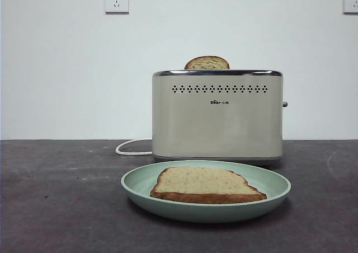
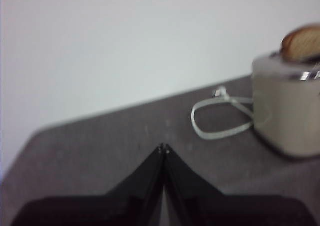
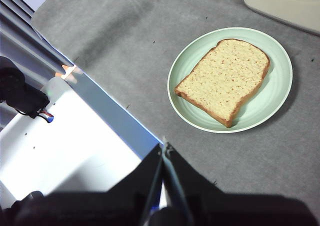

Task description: Take the bread from the toaster,put the bread on the plate,put the plate on the table

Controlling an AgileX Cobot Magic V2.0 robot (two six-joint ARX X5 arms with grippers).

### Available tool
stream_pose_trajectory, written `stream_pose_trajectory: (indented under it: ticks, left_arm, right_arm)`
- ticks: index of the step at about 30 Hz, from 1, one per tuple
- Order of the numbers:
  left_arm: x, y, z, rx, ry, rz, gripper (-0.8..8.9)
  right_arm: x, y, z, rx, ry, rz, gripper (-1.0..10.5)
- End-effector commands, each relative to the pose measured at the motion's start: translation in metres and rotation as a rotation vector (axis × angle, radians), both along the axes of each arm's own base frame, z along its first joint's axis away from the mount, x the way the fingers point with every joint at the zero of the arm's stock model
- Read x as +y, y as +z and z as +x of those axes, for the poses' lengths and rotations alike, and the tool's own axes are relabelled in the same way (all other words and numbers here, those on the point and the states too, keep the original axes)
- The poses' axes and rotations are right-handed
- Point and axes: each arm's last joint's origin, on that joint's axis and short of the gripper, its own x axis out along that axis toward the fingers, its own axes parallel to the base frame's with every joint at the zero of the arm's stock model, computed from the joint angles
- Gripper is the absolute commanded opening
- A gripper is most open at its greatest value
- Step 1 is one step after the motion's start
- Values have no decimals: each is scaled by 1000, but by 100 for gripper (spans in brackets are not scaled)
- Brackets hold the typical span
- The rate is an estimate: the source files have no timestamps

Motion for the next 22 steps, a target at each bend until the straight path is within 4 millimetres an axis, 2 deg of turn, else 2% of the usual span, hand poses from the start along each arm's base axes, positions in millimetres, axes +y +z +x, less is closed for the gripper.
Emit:
stream_pose_trajectory:
  ticks: [1,7,12,22]
  left_arm:
    - [1,-24,1,-2,12,-54,-4]
    - [1,-64,3,9,31,-99,-4]
    - [2,-88,4,34,71,-158,-4]
    - [3,-99,3,139,100,-192,-4]
  right_arm:
    - [0,-1,0,-8,5,-3,3]
    - [0,-1,0,-8,5,-4,3]
    - [0,-1,0,-8,5,-3,3]
    - [0,-1,0,-8,5,-3,3]
